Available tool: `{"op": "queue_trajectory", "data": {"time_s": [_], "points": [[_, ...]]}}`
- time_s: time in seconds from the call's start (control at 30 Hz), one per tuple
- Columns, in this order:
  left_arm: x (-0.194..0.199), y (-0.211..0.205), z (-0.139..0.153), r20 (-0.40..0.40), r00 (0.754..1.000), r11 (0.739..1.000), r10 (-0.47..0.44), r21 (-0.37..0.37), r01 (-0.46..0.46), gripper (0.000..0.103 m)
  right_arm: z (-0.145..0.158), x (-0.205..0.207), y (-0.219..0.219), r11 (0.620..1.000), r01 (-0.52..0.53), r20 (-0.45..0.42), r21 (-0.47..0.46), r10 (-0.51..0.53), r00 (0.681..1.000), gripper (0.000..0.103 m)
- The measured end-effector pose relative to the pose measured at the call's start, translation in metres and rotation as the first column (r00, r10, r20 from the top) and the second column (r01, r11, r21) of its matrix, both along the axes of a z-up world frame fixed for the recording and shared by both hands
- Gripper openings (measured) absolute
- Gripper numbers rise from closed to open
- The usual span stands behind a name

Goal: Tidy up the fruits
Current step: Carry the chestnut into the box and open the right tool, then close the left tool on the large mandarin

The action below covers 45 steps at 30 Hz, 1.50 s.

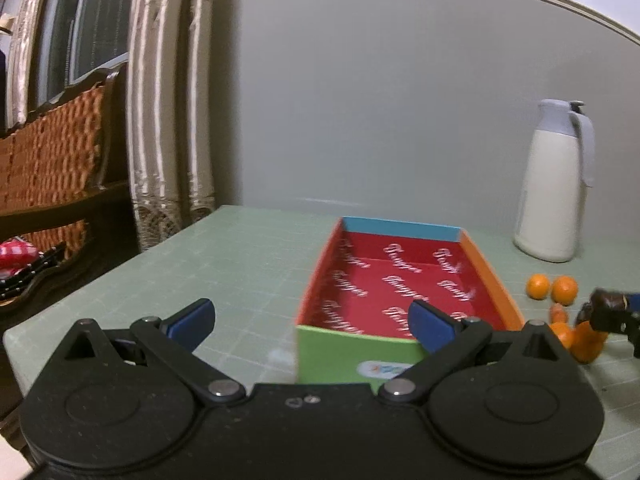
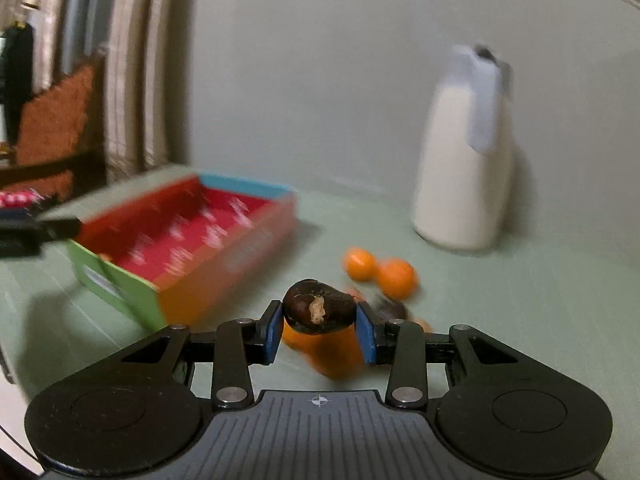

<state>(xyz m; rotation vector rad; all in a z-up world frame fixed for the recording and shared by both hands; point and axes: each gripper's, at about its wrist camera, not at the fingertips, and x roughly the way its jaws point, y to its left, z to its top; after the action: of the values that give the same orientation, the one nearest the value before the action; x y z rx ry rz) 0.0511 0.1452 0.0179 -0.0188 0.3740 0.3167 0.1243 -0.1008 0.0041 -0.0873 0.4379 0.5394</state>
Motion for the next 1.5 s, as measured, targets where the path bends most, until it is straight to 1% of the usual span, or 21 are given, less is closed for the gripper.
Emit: {"op": "queue_trajectory", "data": {"time_s": [0.07,0.17,0.4,0.43,0.47,0.5,0.53,0.57,0.6,0.67,0.73,0.8,0.87,0.93,1.03,1.13,1.2,1.33,1.43,1.5], "points": [[-0.001,0.008,0.0,-0.004,1.0,1.0,0.017,-0.002,-0.017,0.097,0.005,-0.005,0.021,0.999,-0.042,0.027,0.019,0.042,0.999,0.039],[-0.005,0.022,-0.001,-0.012,0.999,0.999,0.043,-0.023,-0.043,0.097,0.008,-0.006,0.047,0.995,-0.088,0.039,0.04,0.086,0.995,0.039],[-0.012,0.042,-0.003,-0.02,0.996,0.995,0.083,-0.06,-0.084,0.097,0.001,0.015,0.111,0.986,-0.166,0.01,0.033,0.165,0.986,0.039],[-0.013,0.044,-0.003,-0.018,0.996,0.994,0.085,-0.069,-0.086,0.097,0.0,0.017,0.115,0.986,-0.164,0.017,0.024,0.164,0.986,0.041],[-0.013,0.044,-0.002,-0.016,0.996,0.993,0.085,-0.076,-0.086,0.097,0.0,0.017,0.116,0.989,-0.146,0.039,0.017,0.145,0.989,0.057],[-0.013,0.043,-0.002,-0.012,0.997,0.993,0.082,-0.082,-0.083,0.097,0.001,0.012,0.112,0.991,-0.129,0.066,0.027,0.127,0.99,0.086],[-0.013,0.042,-0.001,-0.008,0.997,0.993,0.077,-0.085,-0.077,0.097,0.002,0.008,0.105,0.993,-0.107,0.099,0.044,0.102,0.99,0.097],[-0.012,0.04,-0.001,-0.004,0.998,0.994,0.069,-0.083,-0.069,0.097,0.003,0.005,0.098,0.994,-0.09,0.128,0.058,0.082,0.988,0.103],[-0.011,0.038,0.0,-0.002,0.998,0.995,0.062,-0.081,-0.062,0.097,0.004,0.003,0.087,0.995,-0.071,0.144,0.066,0.061,0.988,0.103],[-0.01,0.032,0.0,0.004,0.999,0.996,0.043,-0.077,-0.043,0.097,0.005,0.001,0.07,0.997,-0.019,0.144,0.075,0.008,0.989,0.103],[-0.007,0.024,0.0,0.006,1.0,0.996,0.024,-0.081,-0.023,0.097,0.005,0.001,0.049,0.995,0.028,0.113,0.099,-0.039,0.993,0.103],[-0.004,0.013,0.001,0.024,1.0,0.997,-0.003,-0.083,0.005,0.097,0.005,0.003,0.029,0.99,0.08,0.088,0.114,-0.09,0.992,0.103],[-0.003,-0.004,0.003,0.052,0.998,0.997,-0.036,-0.068,0.04,0.097,0.006,0.001,0.011,0.985,0.124,0.09,0.119,-0.135,0.987,0.103],[0.0,-0.019,0.004,0.064,0.995,0.995,-0.074,-0.064,0.078,0.097,0.006,-0.002,-0.004,0.982,0.147,0.084,0.117,-0.157,0.984,0.103],[0.005,-0.045,0.006,0.073,0.985,0.984,-0.155,-0.074,0.16,0.097,0.005,-0.002,-0.025,0.977,0.186,0.049,0.102,-0.192,0.98,0.103],[0.008,-0.071,0.007,0.093,0.969,0.97,-0.23,-0.057,0.236,0.097,0.006,-0.002,-0.044,0.964,0.255,0.038,0.072,-0.258,0.965,0.103],[0.01,-0.086,0.007,0.096,0.958,0.959,-0.269,-0.067,0.276,0.097,0.005,-0.002,-0.057,0.955,0.291,0.019,0.055,-0.292,0.956,0.103],[0.02,-0.11,0.002,0.052,0.936,0.93,-0.349,-0.101,0.352,0.097,0.005,-0.003,-0.085,0.938,0.341,0.001,0.056,-0.341,0.94,0.103],[0.025,-0.125,-0.004,0.031,0.925,0.921,-0.379,-0.083,0.38,0.097,0.005,-0.004,-0.107,0.927,0.369,-0.026,0.069,-0.368,0.93,0.103],[0.027,-0.138,-0.007,0.011,0.921,0.92,-0.39,-0.048,0.39,0.097,0.006,-0.005,-0.12,0.92,0.385,-0.028,0.072,-0.384,0.923,0.103]]}}
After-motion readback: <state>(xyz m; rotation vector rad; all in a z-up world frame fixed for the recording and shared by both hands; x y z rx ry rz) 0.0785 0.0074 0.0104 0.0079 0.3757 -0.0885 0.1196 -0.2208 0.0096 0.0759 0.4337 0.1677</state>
